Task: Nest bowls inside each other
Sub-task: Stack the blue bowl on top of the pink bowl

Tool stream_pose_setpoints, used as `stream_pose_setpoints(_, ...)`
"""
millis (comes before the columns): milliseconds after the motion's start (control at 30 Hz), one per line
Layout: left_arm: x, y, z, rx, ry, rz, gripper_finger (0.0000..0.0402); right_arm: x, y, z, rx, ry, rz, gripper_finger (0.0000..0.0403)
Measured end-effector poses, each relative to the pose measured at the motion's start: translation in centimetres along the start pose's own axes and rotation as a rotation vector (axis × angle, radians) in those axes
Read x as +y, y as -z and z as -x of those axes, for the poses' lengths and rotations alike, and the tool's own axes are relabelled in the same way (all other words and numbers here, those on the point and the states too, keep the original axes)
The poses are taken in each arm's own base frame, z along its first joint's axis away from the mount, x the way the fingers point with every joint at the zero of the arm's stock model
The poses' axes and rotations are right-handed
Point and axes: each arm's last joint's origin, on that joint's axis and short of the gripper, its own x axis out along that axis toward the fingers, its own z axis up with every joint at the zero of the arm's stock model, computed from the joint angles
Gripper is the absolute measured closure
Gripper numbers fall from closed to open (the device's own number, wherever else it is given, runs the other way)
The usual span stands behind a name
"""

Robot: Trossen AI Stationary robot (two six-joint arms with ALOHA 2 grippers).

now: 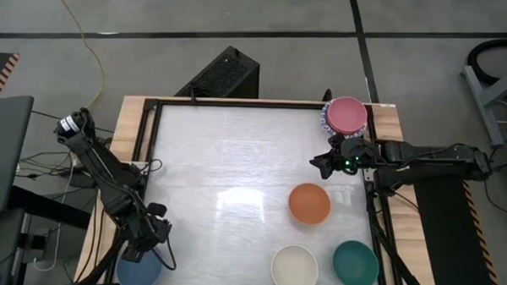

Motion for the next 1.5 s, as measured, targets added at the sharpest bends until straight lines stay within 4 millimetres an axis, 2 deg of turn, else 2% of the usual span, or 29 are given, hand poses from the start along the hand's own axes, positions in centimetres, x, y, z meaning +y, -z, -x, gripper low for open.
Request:
stream_pose_setpoints(267, 0.6, 0.9, -1.8, -0.005, 0.019, -0.015, 0.0226, 0.0, 0.0, 0.0, 0.000, 0.001, -0.016, 0.0232)
stream_pose_setpoints(467, 1.5, 1.8, -2.8, 0.070, 0.032, 0.013, 0.0235, 0.0, 0.0, 0.0, 0.000, 0.000, -0.027, 0.0232)
stream_pose_setpoints(600, 1.6, 1.8, -2.8, 0.073, 0.036, 0.003, 0.0282, 0.0, 0.0, 0.0, 0.001, 0.000, -0.027, 0.0232)
stream_pose_setpoints(767, 1.7, 1.6, -2.8, 0.061, 0.027, 0.017, 0.0378, 0.0, 0.0, 0.0, 0.001, 0.000, -0.027, 0.0232)
stream_pose_setpoints(833, 1.9, 1.5, -2.7, 0.057, 0.020, 0.044, 0.0393, 0.0, 0.0, 0.0, 0.001, 0.000, -0.027, 0.0232)
stream_pose_setpoints(1200, 3.1, 0.4, -2.5, -0.033, -0.049, 0.394, 0.0401, 0.0, 0.0, 0.0, 0.000, 0.000, -0.027, 0.0232)
stream_pose_setpoints(1500, 4.2, -0.5, -2.1, -0.115, -0.073, 0.764, 0.0401, 0.0, 0.0, 0.0, 0.000, 0.000, -0.053, 0.0232)
